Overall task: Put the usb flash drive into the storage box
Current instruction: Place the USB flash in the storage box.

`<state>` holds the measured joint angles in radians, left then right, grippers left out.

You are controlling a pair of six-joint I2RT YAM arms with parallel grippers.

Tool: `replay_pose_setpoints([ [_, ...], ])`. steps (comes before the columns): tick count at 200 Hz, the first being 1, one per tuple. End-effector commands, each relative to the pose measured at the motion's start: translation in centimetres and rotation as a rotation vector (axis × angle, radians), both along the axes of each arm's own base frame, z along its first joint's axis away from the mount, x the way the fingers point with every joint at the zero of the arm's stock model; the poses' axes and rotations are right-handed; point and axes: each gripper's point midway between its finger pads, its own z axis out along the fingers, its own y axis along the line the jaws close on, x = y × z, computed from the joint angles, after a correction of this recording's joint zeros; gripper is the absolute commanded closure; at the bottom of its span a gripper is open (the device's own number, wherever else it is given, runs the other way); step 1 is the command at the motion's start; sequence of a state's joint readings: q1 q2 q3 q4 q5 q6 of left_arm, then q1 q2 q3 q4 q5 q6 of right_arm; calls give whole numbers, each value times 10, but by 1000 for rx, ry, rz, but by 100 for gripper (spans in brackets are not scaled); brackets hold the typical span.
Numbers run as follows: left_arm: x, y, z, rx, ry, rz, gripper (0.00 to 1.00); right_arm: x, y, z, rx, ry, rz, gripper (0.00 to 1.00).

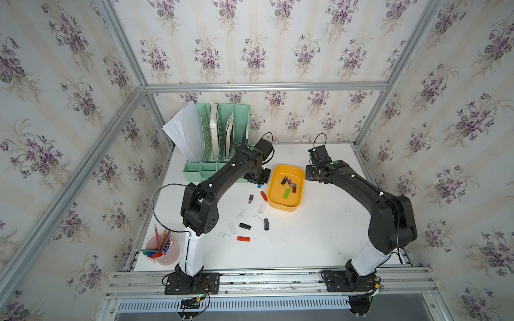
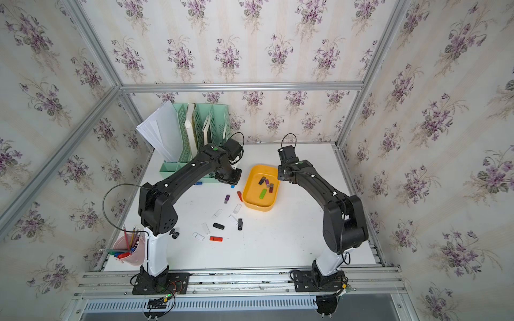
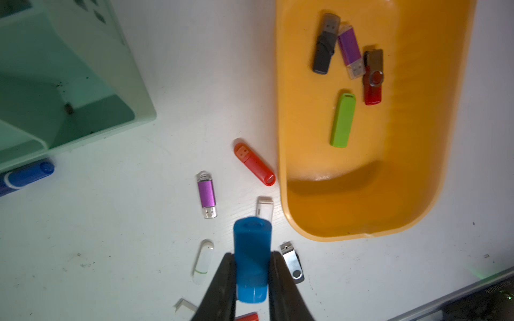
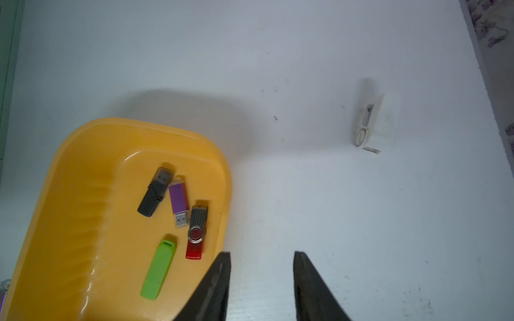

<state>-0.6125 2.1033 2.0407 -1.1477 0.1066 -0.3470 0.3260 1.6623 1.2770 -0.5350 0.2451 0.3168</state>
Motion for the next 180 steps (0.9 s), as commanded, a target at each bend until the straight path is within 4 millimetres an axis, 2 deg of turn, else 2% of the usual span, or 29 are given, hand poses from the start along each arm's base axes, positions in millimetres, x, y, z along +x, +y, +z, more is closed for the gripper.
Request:
replay_pose_setpoints([
  [1,-3,-18,-3,-4,21,-46,76,-11,-12,-3,27,9,-49,57],
  [54,3,-58,-25,-47,42,-98,76,-33,-26,-17,66,30,-101,57],
  [87,8,-76,-39,-75,56,-123,75,-40,-29,-17,74,29,-111,57],
  [130,19,-89,-63,-84,63,-127,75,-47,-30,-15,90,25,-113,57],
  [180,22,-95,-93,-79,101,-133,75,-51,-30,-14,91,23,-109,57],
])
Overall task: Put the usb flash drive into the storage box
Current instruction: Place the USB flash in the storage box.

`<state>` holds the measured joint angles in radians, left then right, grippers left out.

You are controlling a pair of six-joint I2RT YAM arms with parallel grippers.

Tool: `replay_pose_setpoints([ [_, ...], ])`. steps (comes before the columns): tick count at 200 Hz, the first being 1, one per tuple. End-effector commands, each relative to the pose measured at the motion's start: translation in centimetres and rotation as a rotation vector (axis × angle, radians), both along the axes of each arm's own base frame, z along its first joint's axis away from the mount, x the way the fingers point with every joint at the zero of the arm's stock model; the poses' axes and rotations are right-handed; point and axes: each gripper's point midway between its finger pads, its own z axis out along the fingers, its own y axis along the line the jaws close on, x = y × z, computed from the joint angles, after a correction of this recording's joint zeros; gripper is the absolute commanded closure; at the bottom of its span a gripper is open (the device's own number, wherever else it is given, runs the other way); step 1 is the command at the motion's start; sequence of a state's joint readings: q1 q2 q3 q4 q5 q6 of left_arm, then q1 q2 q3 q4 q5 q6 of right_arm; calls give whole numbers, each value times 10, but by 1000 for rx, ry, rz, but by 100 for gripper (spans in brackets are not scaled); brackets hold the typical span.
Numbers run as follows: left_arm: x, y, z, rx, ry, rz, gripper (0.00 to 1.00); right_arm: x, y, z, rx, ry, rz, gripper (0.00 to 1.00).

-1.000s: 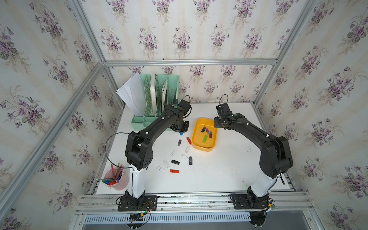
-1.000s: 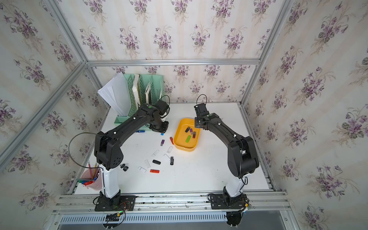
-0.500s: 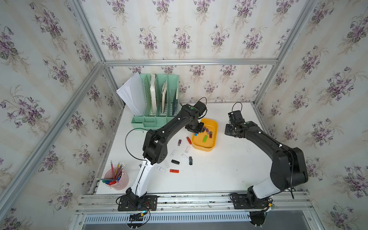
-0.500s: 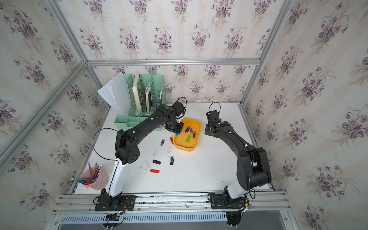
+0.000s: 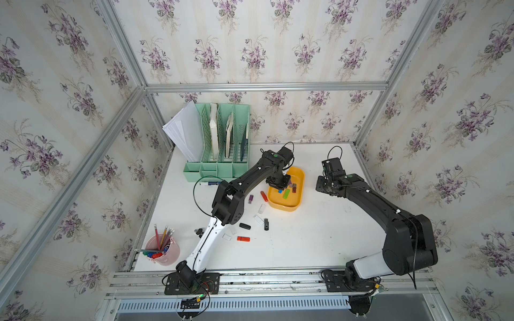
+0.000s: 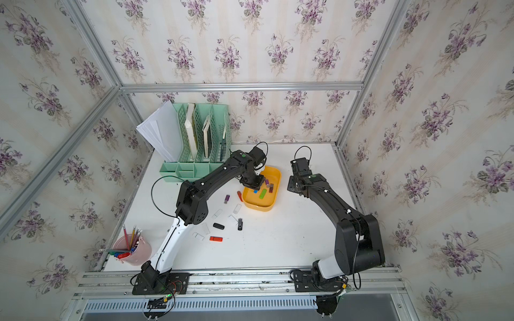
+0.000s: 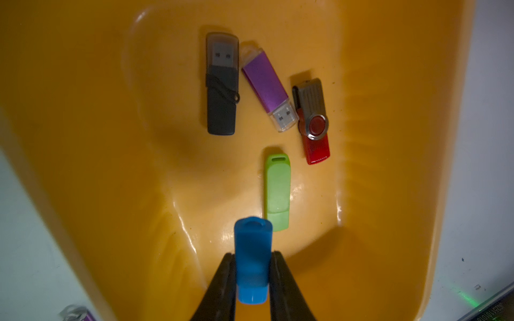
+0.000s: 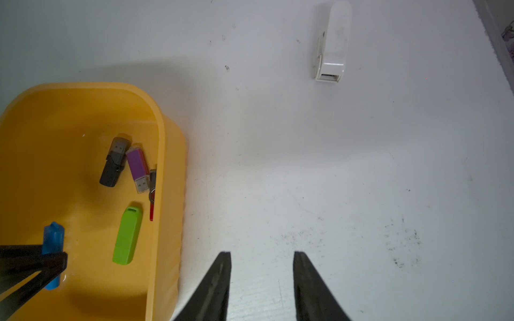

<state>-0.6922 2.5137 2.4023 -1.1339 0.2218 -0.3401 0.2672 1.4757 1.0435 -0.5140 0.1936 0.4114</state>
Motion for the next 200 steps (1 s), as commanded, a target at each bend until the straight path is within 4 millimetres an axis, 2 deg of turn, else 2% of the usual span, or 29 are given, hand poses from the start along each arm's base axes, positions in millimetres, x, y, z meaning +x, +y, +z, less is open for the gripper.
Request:
replay_pose_setpoints([
  [1,1,-5,-8,-12,8,-18,75,0,0,2,4,-10,1,57],
  [63,1,-1,-31,26,29,-17,75,-3,1,2,11,-11,7,57],
  [136,1,-1,-34,25,34,-11,64,-5,2,6,18,-20,17,58],
  [156,2,-5,-18,-7,21,-8,61,-7,7,11,40,-39,44,57],
  [174,2,-3,16,-34,-26,-9,55,-11,18,17,59,-55,88,56],
  [200,2,29,74,-27,-96,38,46,-27,44,19,57,-33,189,53],
])
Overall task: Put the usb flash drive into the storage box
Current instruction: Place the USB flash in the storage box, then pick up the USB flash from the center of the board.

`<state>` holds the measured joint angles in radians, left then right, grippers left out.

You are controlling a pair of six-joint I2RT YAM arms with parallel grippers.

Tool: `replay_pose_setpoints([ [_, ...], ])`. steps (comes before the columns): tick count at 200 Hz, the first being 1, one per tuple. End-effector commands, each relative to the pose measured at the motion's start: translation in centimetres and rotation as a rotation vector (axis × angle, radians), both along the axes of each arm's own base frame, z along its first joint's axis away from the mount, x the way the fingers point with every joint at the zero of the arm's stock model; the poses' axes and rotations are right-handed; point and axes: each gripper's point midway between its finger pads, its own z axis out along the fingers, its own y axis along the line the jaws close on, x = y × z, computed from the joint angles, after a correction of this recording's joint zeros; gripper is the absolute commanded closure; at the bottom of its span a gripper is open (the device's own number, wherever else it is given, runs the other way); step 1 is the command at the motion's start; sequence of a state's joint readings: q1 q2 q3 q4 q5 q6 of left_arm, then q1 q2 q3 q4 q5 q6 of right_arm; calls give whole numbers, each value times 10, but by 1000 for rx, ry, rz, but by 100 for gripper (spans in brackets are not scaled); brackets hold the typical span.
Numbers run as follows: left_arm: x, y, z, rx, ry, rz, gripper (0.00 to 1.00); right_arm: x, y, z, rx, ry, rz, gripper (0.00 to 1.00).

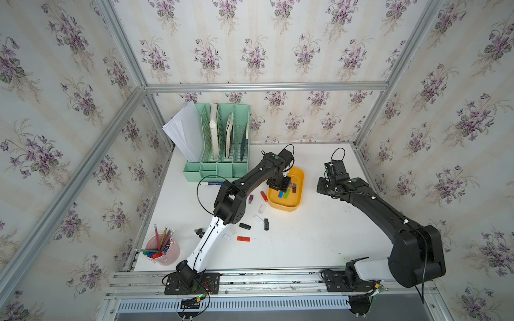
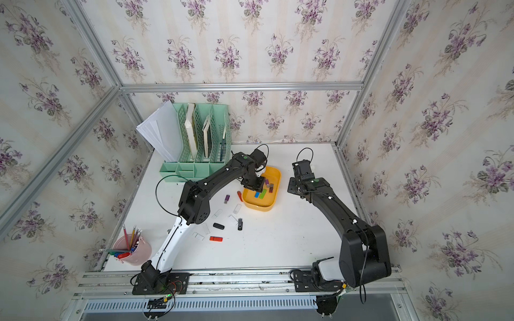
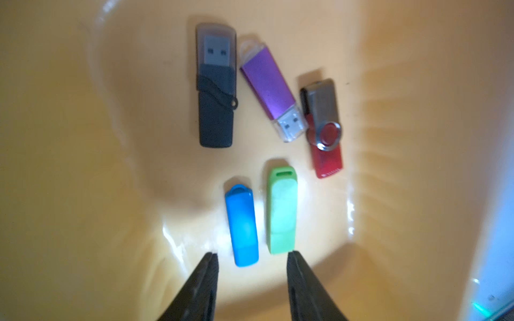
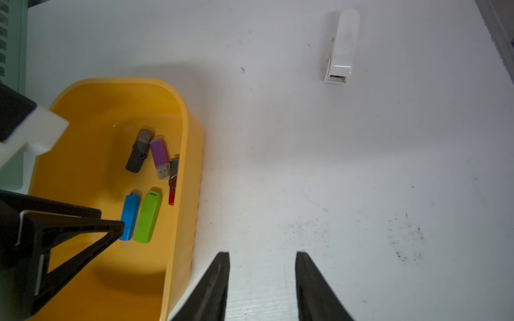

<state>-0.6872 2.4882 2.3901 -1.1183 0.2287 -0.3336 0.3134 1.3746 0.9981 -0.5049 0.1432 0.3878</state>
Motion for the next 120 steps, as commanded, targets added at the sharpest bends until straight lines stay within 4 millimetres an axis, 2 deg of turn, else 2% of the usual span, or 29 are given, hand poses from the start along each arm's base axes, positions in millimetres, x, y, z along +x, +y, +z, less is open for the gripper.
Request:
replay_pose_setpoints([
  [1,-1,31,66,-6,-78,44,46,-13,25,2,9,16,103,52],
  [21,-10,71,95,-3,-100,102,35,-30,53,1,12,29,197,49],
  [28,-14,86,100,8,-114,123,33,-36,64,1,22,32,229,48],
  [37,-22,106,98,25,-106,149,29,-43,75,2,35,35,260,46],
  [39,-23,111,98,28,-107,158,29,-51,88,2,39,36,303,45],
  [61,-49,154,80,68,-65,211,26,-74,117,3,67,46,379,42],
  [80,-72,180,56,106,-30,235,24,-87,130,0,98,65,409,41],
  [102,-94,196,26,126,15,254,24,-99,143,-3,99,76,439,39],
  [120,-103,200,5,133,40,260,24,-109,154,-6,88,90,472,37],
])
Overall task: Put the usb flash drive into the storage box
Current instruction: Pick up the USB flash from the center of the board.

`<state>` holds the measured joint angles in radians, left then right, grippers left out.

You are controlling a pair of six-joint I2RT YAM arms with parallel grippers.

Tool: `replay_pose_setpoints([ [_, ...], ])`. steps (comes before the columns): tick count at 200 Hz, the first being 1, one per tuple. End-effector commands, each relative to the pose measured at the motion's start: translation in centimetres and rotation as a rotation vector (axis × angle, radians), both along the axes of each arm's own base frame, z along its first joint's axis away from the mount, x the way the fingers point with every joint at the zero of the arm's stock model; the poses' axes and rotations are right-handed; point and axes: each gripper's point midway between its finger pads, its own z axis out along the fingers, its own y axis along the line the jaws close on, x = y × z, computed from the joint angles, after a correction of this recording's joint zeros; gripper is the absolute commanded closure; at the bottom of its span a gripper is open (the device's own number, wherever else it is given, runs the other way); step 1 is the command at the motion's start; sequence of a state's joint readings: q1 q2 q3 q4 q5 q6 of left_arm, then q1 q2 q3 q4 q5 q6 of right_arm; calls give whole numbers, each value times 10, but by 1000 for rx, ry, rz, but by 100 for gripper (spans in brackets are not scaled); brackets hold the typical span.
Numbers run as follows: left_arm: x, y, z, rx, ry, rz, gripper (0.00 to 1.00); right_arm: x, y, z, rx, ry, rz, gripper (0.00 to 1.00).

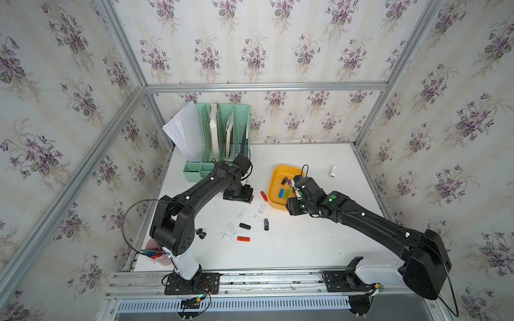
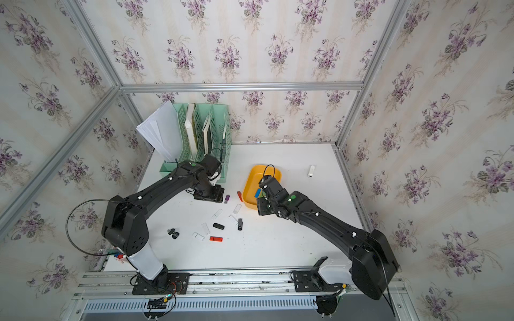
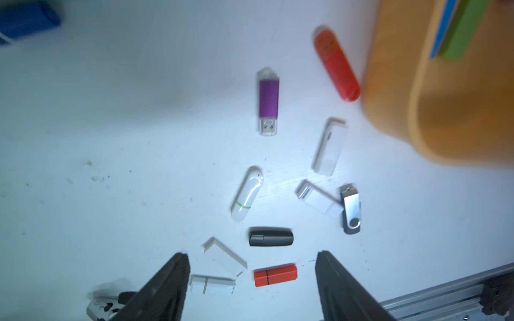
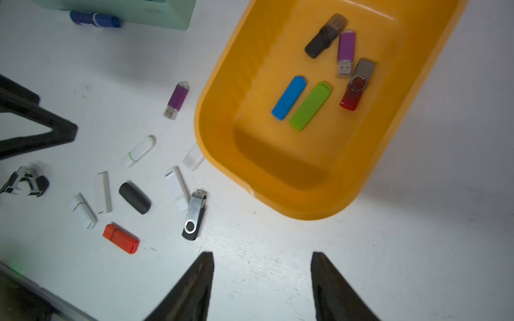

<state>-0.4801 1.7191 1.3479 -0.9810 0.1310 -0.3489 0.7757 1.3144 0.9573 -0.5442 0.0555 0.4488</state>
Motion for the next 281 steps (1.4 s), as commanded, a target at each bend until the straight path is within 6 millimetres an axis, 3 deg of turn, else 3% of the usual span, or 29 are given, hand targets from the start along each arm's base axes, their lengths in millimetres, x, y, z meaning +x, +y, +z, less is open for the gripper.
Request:
replay_pose_setpoints([
  [1,1,1,-20,-17,-25,18,24,-12,11,-4,-2,24,14,37],
  [48,-1,-1,-53,-11,11,14,28,-30,26,-15,-13,63,58,36],
  [106,7,0,-71,27,25,-4,34,-45,46,-39,-37,122,98,36],
  [173,2,3,-90,51,67,-12,44,-49,73,-63,-56,176,134,38],
  [209,0,4,-94,61,83,-12,51,-44,78,-74,-90,188,113,39],
  [281,-5,5,-86,51,85,5,45,-40,87,-86,-119,193,102,41],
])
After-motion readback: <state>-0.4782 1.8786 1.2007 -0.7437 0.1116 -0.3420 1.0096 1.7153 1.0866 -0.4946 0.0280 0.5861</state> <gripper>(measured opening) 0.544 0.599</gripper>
